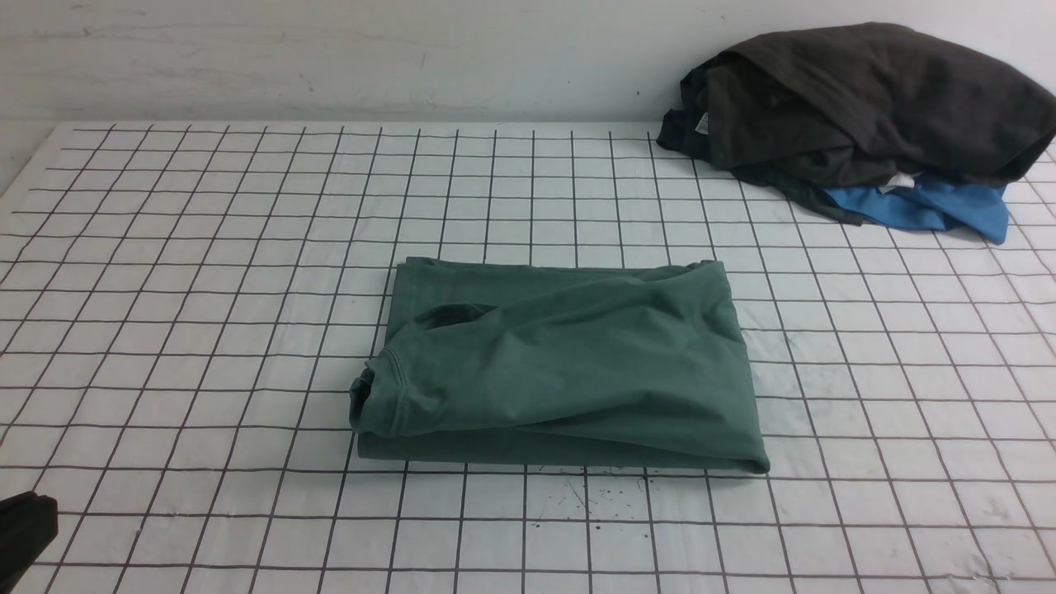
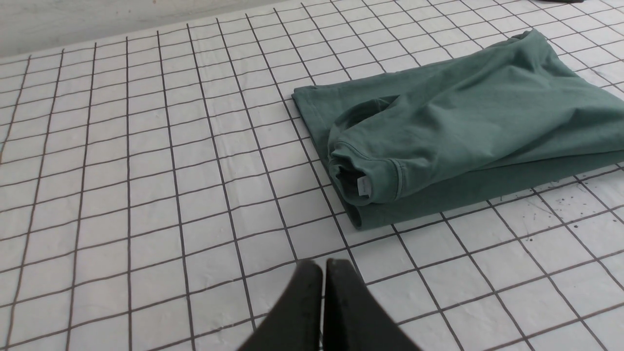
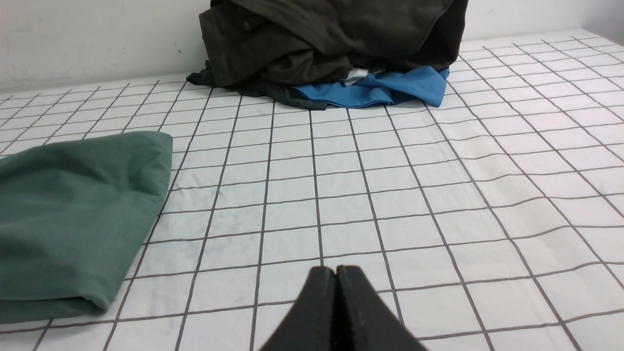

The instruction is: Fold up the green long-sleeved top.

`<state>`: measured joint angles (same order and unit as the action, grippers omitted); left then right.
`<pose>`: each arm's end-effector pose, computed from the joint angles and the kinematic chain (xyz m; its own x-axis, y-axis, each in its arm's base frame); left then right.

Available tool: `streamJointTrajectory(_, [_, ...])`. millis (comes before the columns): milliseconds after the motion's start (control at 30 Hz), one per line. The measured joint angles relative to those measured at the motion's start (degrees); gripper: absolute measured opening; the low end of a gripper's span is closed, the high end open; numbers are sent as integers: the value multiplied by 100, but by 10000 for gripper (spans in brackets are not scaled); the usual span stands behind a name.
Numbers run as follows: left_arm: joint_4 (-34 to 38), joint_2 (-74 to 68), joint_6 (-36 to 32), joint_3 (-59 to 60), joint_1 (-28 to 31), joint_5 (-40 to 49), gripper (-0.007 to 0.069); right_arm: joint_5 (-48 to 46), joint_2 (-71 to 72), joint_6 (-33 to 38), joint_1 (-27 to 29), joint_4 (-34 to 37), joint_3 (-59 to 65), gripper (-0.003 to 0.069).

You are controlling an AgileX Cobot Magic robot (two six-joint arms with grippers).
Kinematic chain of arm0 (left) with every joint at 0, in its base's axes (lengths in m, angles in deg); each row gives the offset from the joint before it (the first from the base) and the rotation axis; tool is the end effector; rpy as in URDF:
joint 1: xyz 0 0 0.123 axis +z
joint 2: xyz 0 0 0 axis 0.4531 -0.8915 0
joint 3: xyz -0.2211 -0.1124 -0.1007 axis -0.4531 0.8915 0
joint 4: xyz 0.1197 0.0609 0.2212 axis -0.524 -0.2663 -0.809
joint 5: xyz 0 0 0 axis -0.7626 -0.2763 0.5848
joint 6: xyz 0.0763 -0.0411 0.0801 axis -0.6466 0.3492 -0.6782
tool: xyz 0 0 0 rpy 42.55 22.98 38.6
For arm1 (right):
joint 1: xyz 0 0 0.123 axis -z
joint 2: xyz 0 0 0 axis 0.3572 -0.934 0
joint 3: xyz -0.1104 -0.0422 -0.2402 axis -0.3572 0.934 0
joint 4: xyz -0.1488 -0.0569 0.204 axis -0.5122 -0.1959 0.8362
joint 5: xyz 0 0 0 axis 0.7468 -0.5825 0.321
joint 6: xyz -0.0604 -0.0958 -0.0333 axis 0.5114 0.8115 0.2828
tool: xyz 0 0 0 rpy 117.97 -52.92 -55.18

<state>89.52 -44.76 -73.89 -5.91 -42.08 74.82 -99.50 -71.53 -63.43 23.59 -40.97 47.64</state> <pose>0.1001 -0.0338 0.2696 -0.3621 0.1051 -0.9262 0.3125 0.9498 -0.0144 0.1036 -0.0085 0.1661 -0.2665 0.1052 -0.9581 0.1012 0.9916 0.0808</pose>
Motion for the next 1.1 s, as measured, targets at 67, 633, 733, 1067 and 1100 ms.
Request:
streamJointTrajectory(67, [0, 0, 0, 12, 0, -3, -8, 0, 0, 0, 0, 0, 0, -14])
streamJointTrajectory(633, [20, 1364, 0, 2165, 1662, -2281, -8, 0, 0, 0, 0, 0, 0, -14])
streamJointTrajectory(733, [14, 1479, 0, 2398, 1797, -2286, -8, -5, 0, 0, 0, 0, 0, -14])
streamJointTrajectory(1067, [-132, 1497, 55, 2612, 1843, -1804, -8, -5, 0, 0, 0, 0, 0, -14])
streamJointTrajectory(1100, [-132, 1497, 55, 2612, 1843, -1753, -8, -5, 0, 0, 0, 0, 0, -14])
